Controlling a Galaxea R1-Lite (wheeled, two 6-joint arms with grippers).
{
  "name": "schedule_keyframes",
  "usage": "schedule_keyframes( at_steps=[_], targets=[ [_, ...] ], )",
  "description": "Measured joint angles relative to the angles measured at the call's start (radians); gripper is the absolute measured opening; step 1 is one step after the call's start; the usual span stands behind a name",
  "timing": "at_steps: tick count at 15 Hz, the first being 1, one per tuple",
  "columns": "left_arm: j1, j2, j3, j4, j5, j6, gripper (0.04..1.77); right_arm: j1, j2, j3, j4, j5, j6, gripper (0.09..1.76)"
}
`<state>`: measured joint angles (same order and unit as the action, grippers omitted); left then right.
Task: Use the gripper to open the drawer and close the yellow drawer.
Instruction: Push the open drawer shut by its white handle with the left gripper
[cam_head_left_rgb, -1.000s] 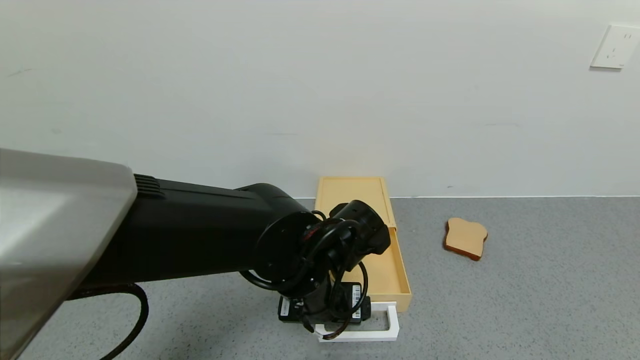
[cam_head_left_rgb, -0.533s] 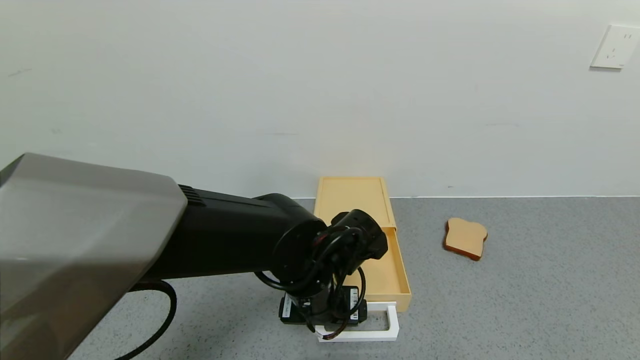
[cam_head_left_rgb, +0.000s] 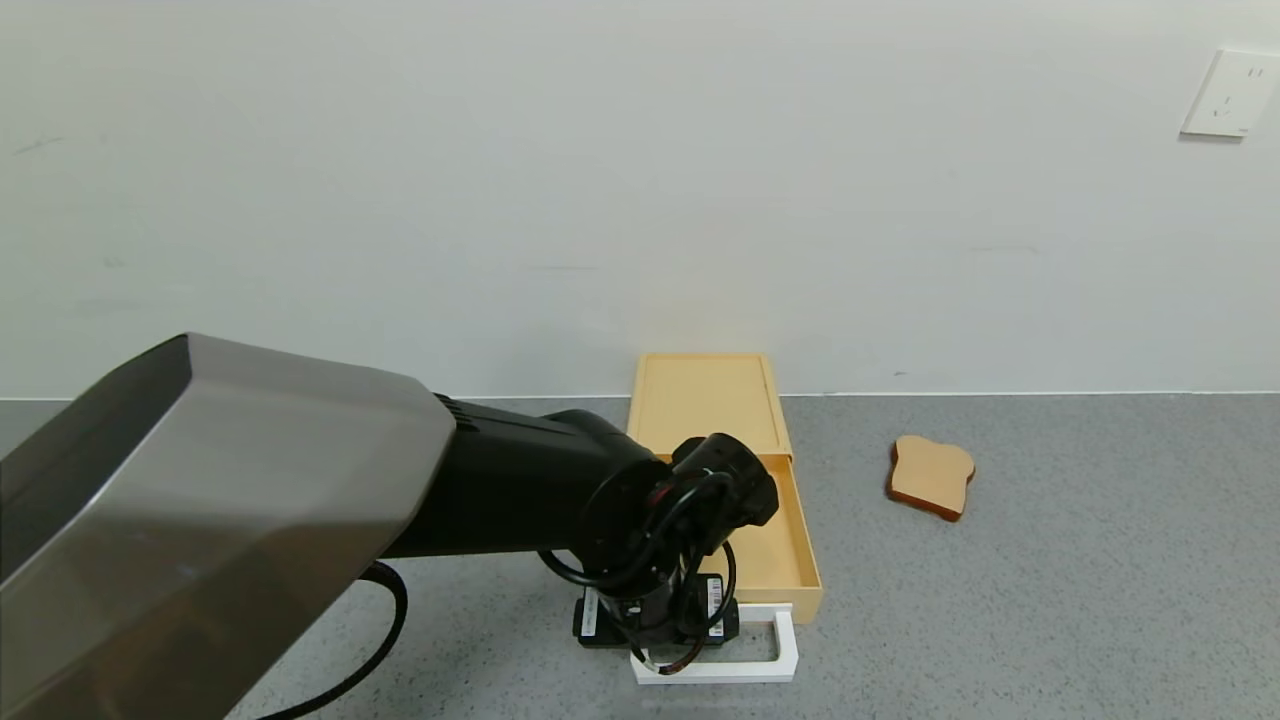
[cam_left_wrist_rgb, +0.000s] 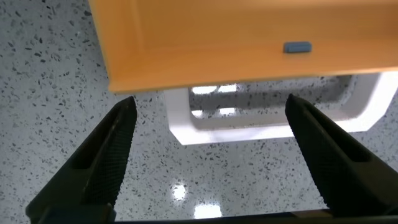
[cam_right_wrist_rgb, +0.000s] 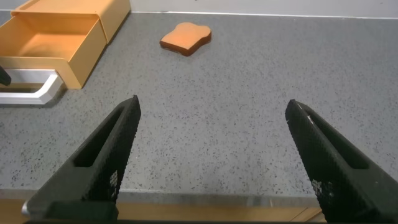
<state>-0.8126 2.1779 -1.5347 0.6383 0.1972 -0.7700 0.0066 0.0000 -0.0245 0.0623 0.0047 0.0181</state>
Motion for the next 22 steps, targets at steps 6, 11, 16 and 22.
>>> schedule_keyframes(
  at_steps=[6,11,16,22],
  targets=[
    [0.009,0.031,-0.019,-0.002,0.001,0.001,1.72,0.000,0.000,0.000,0.000,0.000,0.000,1.71],
    [0.023,0.052,-0.057,0.001,0.004,0.009,1.72,0.000,0.000,0.000,0.000,0.000,0.000,1.71],
    [0.041,0.061,-0.096,0.010,0.005,0.014,1.72,0.000,0.000,0.000,0.000,0.000,-0.001,1.71],
    [0.059,0.069,-0.129,0.009,0.007,0.030,1.72,0.000,0.000,0.000,0.000,0.001,-0.001,1.71]
  ],
)
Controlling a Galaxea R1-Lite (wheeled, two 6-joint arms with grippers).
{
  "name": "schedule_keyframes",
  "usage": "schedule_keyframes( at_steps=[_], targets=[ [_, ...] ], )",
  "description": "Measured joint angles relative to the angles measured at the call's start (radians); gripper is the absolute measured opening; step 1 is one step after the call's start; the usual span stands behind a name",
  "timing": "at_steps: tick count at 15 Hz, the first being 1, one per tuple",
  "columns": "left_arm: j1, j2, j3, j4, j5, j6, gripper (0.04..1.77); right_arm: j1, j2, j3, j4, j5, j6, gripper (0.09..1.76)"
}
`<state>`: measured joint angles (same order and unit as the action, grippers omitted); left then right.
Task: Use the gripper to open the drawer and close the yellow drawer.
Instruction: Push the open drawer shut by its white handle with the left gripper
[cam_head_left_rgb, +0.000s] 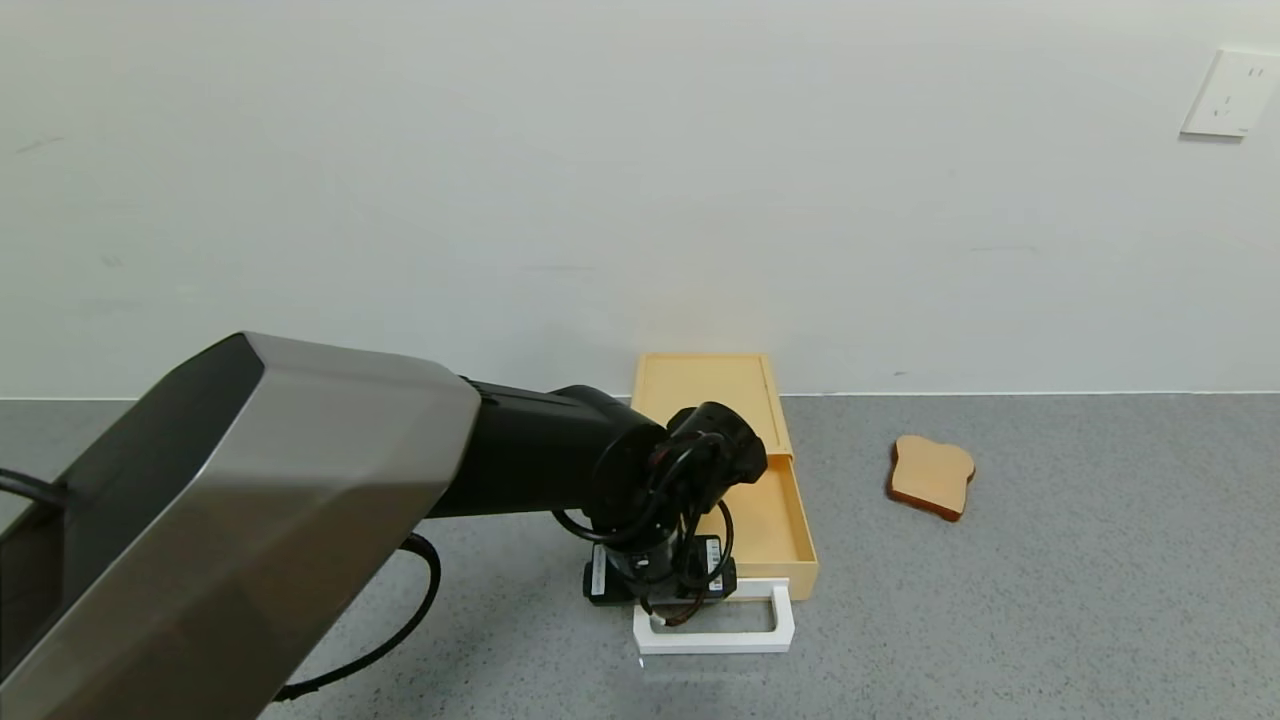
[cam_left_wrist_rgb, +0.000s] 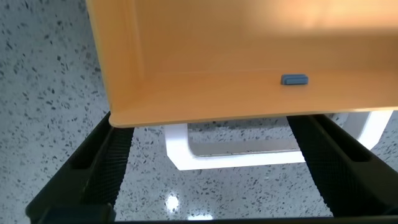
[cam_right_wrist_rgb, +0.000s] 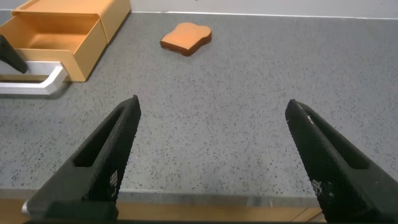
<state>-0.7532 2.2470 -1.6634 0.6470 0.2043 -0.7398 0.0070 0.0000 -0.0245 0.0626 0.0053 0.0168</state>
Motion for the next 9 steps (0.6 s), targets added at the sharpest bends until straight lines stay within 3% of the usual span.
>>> schedule_keyframes(
  at_steps=[9],
  targets=[
    [0.042,0.037,-0.092,0.001,0.001,0.039,1.72,0.000,0.000,0.000,0.000,0.000,0.000,1.71]
  ],
)
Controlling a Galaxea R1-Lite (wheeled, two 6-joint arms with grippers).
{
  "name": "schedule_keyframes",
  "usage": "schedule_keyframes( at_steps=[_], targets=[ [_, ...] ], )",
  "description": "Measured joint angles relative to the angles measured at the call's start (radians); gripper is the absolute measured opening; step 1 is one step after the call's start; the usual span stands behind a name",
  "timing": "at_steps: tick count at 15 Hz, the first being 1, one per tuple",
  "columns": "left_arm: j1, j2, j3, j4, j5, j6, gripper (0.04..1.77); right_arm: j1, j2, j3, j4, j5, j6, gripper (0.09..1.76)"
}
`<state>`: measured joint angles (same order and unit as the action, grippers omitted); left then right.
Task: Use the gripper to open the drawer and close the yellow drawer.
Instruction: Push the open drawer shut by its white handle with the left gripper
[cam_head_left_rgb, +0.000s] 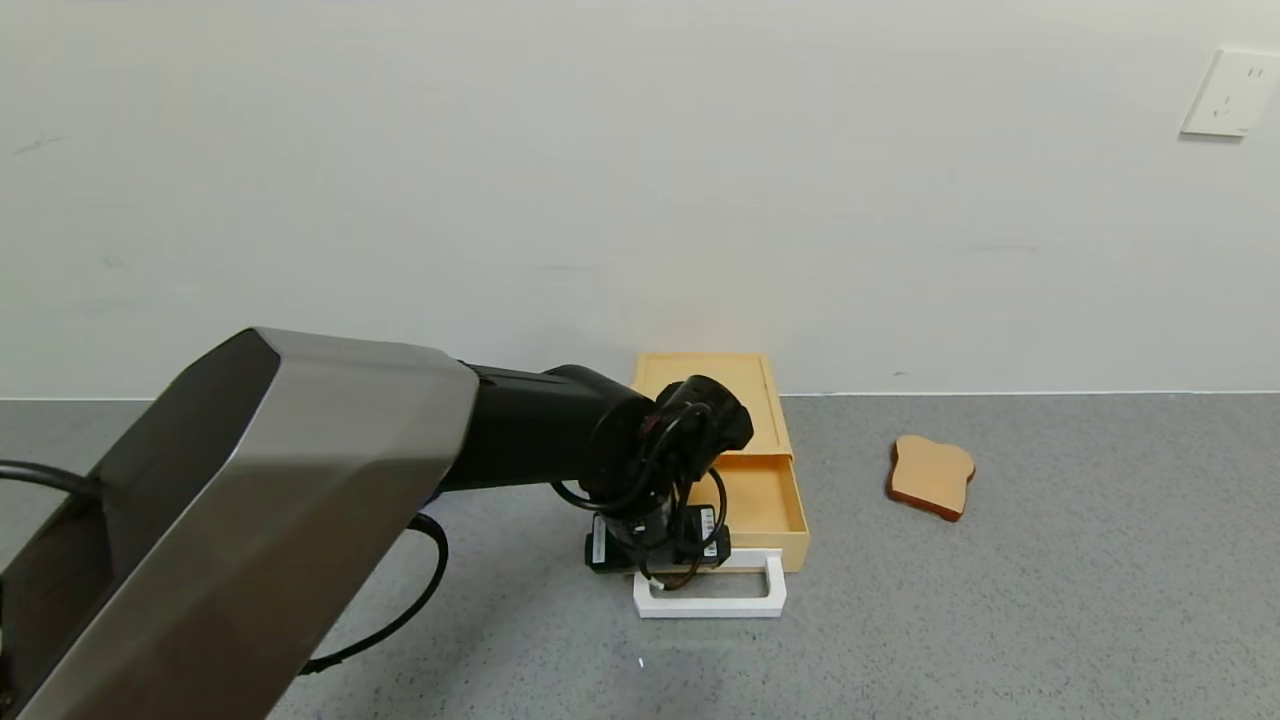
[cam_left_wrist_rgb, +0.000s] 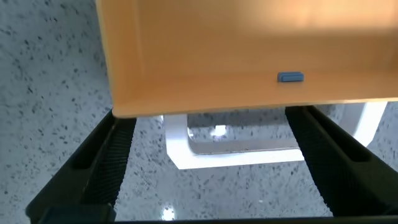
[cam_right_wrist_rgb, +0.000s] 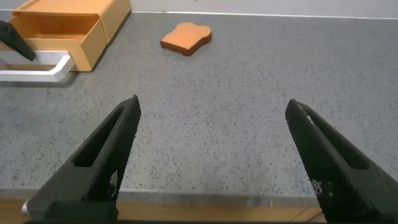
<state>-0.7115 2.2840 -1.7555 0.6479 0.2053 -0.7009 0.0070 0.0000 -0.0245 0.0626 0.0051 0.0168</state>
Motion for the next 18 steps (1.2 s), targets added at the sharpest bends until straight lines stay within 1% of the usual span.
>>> schedule_keyframes(
  at_steps=[7,18],
  targets=[
    [0.030,0.030,-0.080,0.001,0.000,0.049,1.72,0.000,0.000,0.000,0.000,0.000,0.000,1.71],
    [0.076,0.094,-0.200,-0.010,0.000,0.101,1.72,0.000,0.000,0.000,0.000,0.000,0.000,1.71]
  ],
)
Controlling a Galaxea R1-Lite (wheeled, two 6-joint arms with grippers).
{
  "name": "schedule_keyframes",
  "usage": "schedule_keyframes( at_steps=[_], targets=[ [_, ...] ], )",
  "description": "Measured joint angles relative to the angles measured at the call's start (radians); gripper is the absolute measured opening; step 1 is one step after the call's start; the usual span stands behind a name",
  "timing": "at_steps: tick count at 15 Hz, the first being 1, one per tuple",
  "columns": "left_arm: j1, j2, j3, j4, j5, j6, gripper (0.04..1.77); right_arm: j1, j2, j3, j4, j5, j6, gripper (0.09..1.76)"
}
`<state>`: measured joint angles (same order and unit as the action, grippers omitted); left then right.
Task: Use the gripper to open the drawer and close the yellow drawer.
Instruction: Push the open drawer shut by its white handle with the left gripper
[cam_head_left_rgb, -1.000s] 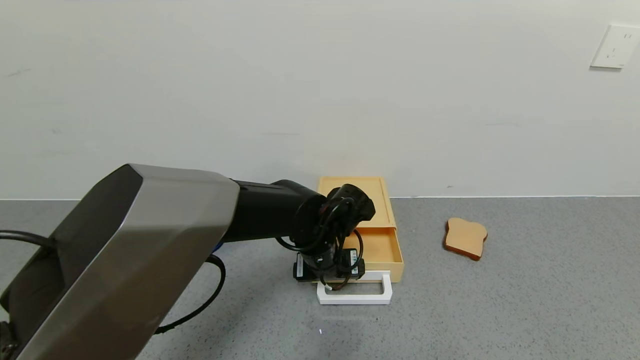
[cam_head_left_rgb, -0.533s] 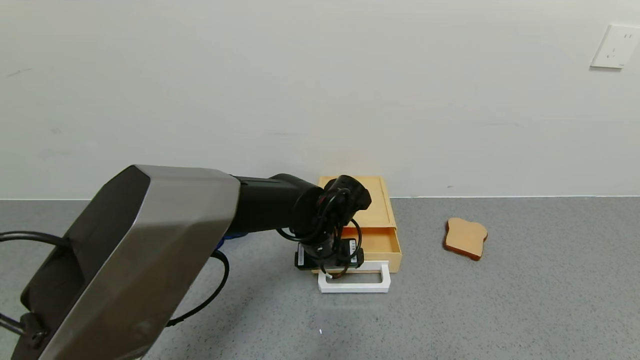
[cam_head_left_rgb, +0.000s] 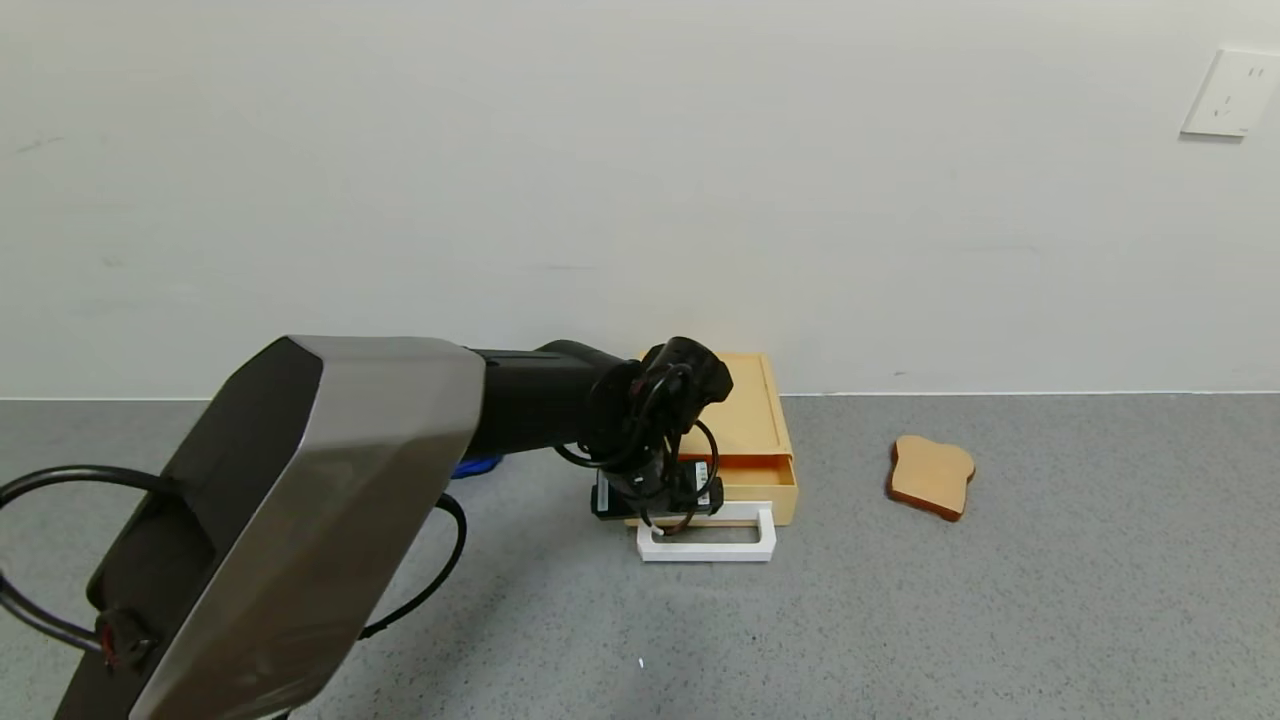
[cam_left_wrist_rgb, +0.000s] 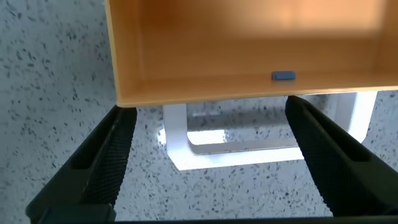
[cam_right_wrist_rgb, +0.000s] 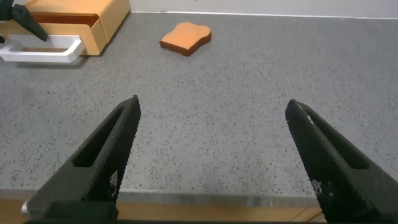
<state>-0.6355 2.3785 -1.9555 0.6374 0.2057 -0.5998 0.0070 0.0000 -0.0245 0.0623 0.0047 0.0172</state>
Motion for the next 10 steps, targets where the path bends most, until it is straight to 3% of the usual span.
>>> schedule_keyframes(
  at_steps=[10],
  targets=[
    [0.019,0.023,-0.019,-0.109,0.003,0.056,1.72,0.000,0.000,0.000,0.000,0.001,0.000,1.71]
  ],
)
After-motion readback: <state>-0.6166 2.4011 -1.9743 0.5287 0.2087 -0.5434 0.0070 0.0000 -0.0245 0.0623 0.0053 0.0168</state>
